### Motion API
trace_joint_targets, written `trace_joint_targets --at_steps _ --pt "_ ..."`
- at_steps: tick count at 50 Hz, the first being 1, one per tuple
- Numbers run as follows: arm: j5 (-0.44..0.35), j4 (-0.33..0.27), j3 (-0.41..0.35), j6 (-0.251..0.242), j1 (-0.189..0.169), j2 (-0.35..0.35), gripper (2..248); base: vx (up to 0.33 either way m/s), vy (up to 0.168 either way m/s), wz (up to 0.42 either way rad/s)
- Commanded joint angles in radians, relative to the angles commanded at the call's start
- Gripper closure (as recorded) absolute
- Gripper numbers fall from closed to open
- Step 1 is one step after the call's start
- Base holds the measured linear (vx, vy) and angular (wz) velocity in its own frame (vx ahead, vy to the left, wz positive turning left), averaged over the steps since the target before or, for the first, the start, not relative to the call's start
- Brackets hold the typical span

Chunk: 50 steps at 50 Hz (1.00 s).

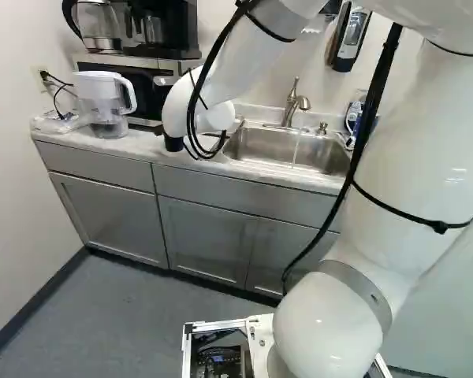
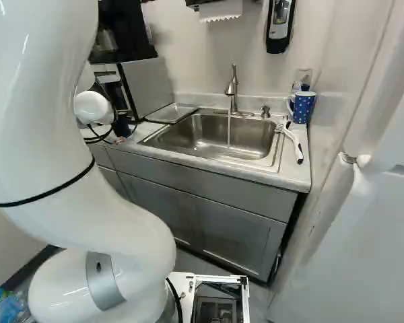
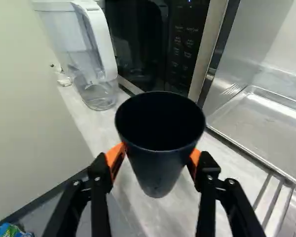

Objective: Rinse the cup and place it in the tray

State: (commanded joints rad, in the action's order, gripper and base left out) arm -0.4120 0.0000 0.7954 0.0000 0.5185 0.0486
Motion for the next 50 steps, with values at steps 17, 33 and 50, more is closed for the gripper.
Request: trace_joint_targets --at_steps 17,33,50 --pt "0.0 0.0 0.0 0.0 -0.001 -0.007 128 0.0 0.0 0.0" --pt "0.0 0.0 0.017 0.0 -0.043 -0.023 128 0.0 0.0 0.0" --pt "0.0 0.0 0.05 0.0 -0.098 -0.027 128 0.0 0.0 0.0"
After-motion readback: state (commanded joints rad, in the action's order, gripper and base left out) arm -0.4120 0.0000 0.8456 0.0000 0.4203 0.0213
